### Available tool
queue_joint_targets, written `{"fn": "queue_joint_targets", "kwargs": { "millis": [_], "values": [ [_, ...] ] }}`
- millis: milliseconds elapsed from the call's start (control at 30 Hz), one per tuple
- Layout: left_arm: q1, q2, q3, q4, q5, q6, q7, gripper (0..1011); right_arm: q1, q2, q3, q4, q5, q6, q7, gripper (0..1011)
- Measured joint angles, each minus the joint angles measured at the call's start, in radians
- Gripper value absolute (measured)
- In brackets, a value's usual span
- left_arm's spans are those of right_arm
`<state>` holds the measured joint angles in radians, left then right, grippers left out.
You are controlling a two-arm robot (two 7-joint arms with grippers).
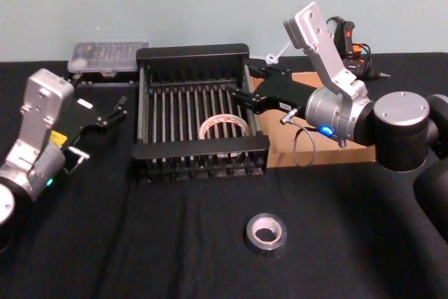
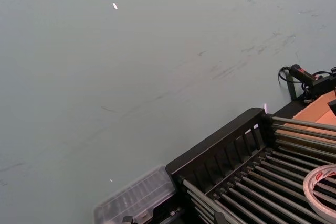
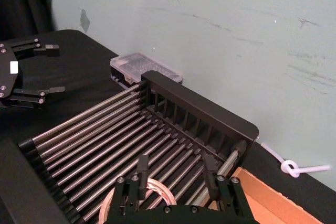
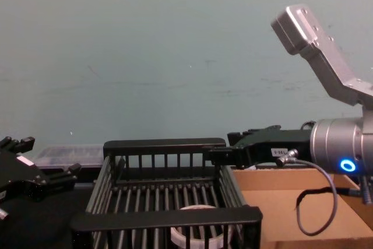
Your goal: Pick up the white tape and place it into the black box , Pick up the silver tape and place it into the brown box.
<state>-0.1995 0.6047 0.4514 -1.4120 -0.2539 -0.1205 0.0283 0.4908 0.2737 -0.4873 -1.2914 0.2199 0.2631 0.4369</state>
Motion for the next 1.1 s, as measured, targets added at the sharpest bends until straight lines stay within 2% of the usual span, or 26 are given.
{"fn": "queue_joint_targets", "kwargs": {
  "millis": [67, 100, 167, 267, 300, 433, 800, 1000, 1100],
  "values": [
    [0.0, 0.0, 0.0, 0.0, 0.0, 0.0, 0.0, 1001, 0.0, 0.0, 0.0, 0.0, 0.0, 0.0, 0.0, 674],
    [0.0, 0.0, 0.0, 0.0, 0.0, 0.0, 0.0, 1001, 0.0, 0.0, 0.0, 0.0, 0.0, 0.0, 0.0, 733],
    [0.0, 0.0, 0.0, 0.0, 0.0, 0.0, 0.0, 1001, 0.0, 0.0, 0.0, 0.0, 0.0, 0.0, 0.0, 768],
    [0.0, 0.0, 0.0, 0.0, 0.0, 0.0, 0.0, 1001, 0.0, 0.0, 0.0, 0.0, 0.0, 0.0, 0.0, 896],
    [0.0, 0.0, 0.0, 0.0, 0.0, 0.0, 0.0, 1002, 0.0, 0.0, 0.0, 0.0, 0.0, 0.0, 0.0, 896],
    [0.0, 0.0, 0.0, 0.0, 0.0, 0.0, 0.0, 1001, 0.0, 0.0, 0.0, 0.0, 0.0, 0.0, 0.0, 1002],
    [0.0, 0.0, 0.0, 0.0, 0.0, 0.0, 0.0, 1001, -0.005, 0.002, 0.004, -0.006, 0.0, 0.001, -0.006, 1002],
    [0.0, 0.0, 0.0, 0.0, 0.0, 0.0, 0.0, 1001, -0.036, 0.024, 0.027, -0.057, 0.011, 0.015, -0.022, 1002],
    [0.0, 0.0, 0.0, 0.0, 0.0, 0.0, 0.0, 1001, -0.064, 0.047, 0.043, -0.1, 0.021, 0.024, -0.026, 1002]
  ]
}}
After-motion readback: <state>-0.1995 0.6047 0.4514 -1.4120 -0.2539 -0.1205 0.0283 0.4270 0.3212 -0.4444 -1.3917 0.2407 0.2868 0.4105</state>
